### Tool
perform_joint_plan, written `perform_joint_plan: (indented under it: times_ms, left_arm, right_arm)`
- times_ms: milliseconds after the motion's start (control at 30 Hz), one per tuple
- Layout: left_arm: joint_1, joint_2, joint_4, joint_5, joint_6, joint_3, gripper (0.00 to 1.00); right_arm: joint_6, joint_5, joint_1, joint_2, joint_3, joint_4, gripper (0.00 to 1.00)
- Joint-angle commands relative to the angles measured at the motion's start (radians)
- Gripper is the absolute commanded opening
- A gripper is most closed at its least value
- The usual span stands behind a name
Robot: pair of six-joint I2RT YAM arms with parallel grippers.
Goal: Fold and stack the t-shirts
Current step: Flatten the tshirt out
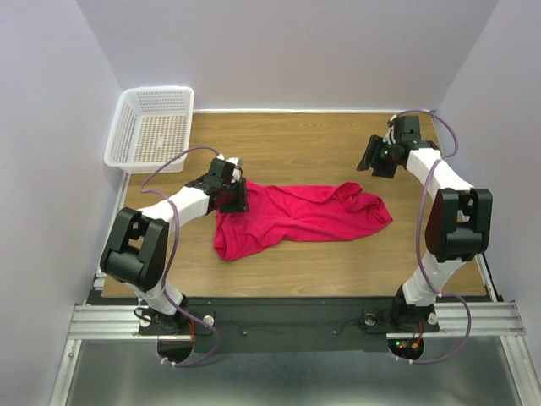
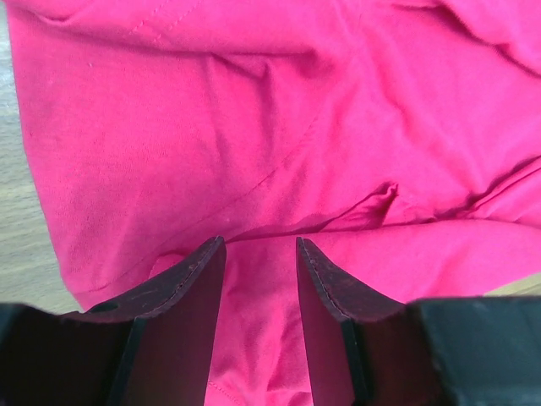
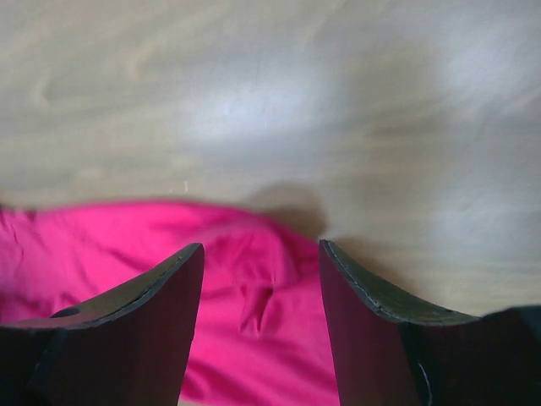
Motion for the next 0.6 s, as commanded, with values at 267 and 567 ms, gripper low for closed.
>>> perform_joint_plan:
  times_ms: [267,567]
  left_arm:
    - [-0.003,0.012,0.009,-0.008,0.021,0.012,0.51]
    - [-0.003,0.032,0.010,-0.008,0.030,0.005,0.51]
  right_arm:
    - [-0.087,-0.193,-0.008,-0.008,-0.113,-0.009,0.59]
    - [-0.107,-0.193,0.015,0.052,-0.089,-0.008,0.53]
